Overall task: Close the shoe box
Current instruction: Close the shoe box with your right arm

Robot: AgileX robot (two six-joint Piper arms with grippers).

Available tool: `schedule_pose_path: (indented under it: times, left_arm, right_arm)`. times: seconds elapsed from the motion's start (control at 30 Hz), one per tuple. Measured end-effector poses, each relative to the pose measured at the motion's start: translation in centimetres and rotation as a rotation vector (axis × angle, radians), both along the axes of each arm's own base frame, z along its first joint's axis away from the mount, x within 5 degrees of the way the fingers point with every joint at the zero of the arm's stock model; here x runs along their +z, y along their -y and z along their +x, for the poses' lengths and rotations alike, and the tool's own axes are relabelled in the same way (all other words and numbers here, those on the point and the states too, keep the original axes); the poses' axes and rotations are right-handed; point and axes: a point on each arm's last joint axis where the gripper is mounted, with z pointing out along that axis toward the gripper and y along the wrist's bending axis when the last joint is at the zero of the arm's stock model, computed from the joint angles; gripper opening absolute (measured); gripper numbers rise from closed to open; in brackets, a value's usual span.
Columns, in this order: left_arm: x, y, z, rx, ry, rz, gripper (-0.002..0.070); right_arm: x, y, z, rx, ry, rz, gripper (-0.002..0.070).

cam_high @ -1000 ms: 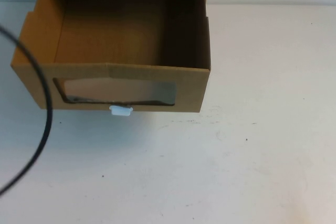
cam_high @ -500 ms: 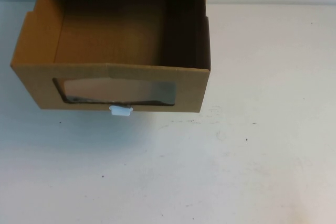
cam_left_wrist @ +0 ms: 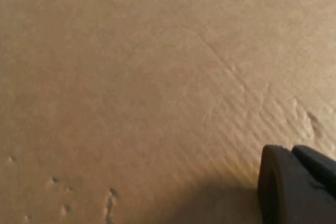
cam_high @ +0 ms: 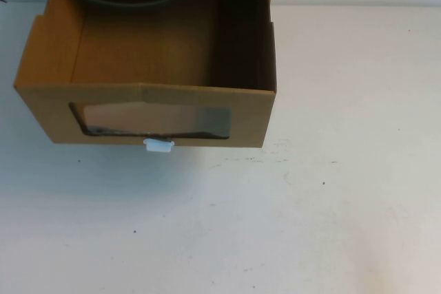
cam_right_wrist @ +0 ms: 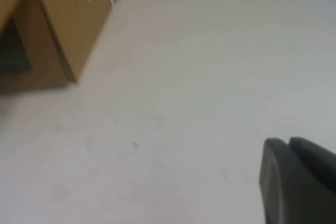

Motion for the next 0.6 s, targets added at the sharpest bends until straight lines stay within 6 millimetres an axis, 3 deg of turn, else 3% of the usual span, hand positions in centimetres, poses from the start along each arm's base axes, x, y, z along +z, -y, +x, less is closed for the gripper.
schedule_pose_path:
  times: [0.13,0.3,0.47,0.6]
  left_arm:
    - [0.0,0.0,-0.1,-0.003,-0.007,0.002,-0.0002]
    - [0.0,0.0,-0.1,-0.005,-0.01,0.003,-0.0002]
    - [0.1,0.0,-0.1,-0.004,-0.008,0.002,-0.0002]
    - [0.0,0.0,-0.2,-0.006,-0.012,0.004,-0.0002]
  right_arm:
    - [1.2,-0.3,0.1,-0.022,0.08,0.361,-0.0011]
    - [2.2,0.4,0.2,-0.094,0.18,0.594,-0.0011]
    - [2.4,0.4,0.2,-0.094,0.174,0.704,-0.0011]
    - [5.3,-1.6,-0.4,0.095,0.048,0.666,-0.0011]
